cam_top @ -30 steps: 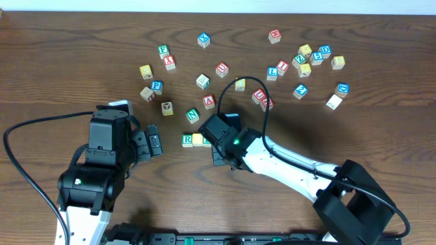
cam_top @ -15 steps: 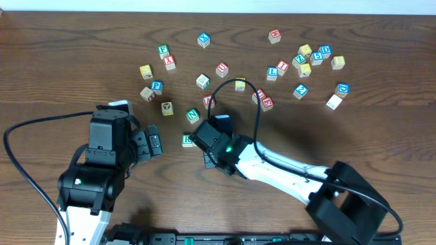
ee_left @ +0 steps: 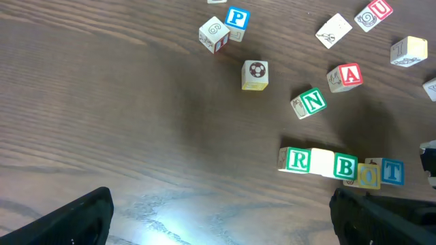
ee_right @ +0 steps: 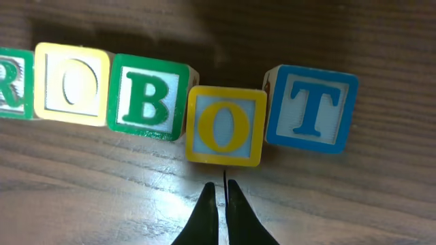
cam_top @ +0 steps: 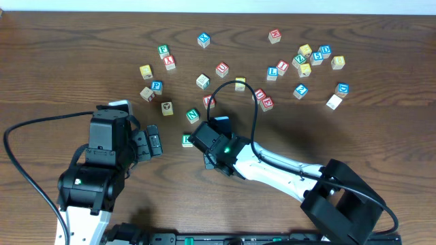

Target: Spell out ROBOT

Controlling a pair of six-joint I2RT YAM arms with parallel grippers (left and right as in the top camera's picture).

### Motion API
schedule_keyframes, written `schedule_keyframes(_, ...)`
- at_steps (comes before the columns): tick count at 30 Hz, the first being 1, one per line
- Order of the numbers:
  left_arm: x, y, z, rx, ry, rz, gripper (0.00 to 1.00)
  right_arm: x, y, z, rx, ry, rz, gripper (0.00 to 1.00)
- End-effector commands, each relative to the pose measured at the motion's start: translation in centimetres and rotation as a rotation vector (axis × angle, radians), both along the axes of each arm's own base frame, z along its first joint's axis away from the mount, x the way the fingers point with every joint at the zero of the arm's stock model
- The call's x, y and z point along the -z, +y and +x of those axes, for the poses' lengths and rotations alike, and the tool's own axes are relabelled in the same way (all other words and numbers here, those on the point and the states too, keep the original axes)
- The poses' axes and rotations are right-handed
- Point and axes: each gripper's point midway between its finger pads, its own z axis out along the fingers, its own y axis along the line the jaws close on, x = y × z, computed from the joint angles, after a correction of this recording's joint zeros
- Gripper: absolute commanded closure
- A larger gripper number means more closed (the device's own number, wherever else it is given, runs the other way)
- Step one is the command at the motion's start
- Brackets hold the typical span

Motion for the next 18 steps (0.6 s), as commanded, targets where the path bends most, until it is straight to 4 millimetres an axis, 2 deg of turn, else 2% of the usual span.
schedule_keyframes(1, -0.84, 0.18, 0.27, 0.001, -0.020, 0.009, 0.00, 0.50, -0.10, 0.04, 0.009, -0.025, -0.024, 0.99)
schedule_keyframes(8, -0.84, 0.18, 0.27, 0.001, -0.020, 0.009, 0.00, 1.22, -0.19, -0.01, 0.011, -0.016, -0.036, 0.99)
schedule_keyframes(18, -0.84, 0.18, 0.27, 0.001, -0.020, 0.009, 0.00, 1.22, -0.14, 0.32, 0.015, -0.032, -0.037, 0.99)
